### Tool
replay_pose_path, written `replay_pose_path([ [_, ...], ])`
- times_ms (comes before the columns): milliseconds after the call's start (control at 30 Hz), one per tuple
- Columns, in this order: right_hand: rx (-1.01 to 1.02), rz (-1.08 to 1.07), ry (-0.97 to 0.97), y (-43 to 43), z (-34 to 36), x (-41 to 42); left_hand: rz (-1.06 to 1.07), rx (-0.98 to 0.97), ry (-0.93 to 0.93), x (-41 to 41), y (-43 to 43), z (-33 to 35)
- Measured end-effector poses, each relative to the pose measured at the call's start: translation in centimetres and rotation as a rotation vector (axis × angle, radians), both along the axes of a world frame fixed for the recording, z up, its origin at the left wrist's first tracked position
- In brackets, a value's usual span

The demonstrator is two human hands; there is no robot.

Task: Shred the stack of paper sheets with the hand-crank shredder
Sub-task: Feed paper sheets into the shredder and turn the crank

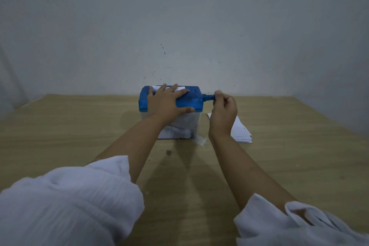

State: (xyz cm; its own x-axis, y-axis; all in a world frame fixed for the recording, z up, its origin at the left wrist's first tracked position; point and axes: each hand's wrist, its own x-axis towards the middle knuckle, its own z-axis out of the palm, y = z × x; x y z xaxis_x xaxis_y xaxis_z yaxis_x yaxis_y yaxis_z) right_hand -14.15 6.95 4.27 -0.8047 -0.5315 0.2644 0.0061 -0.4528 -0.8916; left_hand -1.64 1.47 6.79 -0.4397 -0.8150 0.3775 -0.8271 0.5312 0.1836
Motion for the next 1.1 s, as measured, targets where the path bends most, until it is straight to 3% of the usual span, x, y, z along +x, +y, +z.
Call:
replay_pose_path([
  [67, -0.033, 0.049, -0.068, -0.4, 0.8, -0.2, -0.005, -0.018, -0.003, 0.0, 0.0, 0.0],
  [267, -0.014, 0.064, 0.044, -2.3, 2.6, -1.4, -0.044, -0.052, -0.008, 0.1, 0.0, -0.2],
  [500, 0.266, 0.211, 0.184, -6.5, 4.4, -4.9, -0.046, -0.07, -0.018, 0.2, -0.4, -0.5],
  [700, 0.702, 0.247, 0.363, -8.1, 2.4, -5.8, -0.045, -0.081, -0.025, 0.2, -0.4, -0.6],
  [767, 0.719, 0.277, 0.299, -7.6, 1.1, -5.6, -0.045, -0.079, -0.017, 0.2, -0.4, -0.5],
  [967, 0.771, 0.247, 0.36, -5.3, -2.8, -4.8, -0.02, -0.071, -0.013, 0.3, -0.5, -0.6],
  [1100, 0.624, 0.168, 0.434, -3.2, -4.4, -4.3, 0.004, -0.042, 0.007, 0.0, -0.3, -0.5],
])
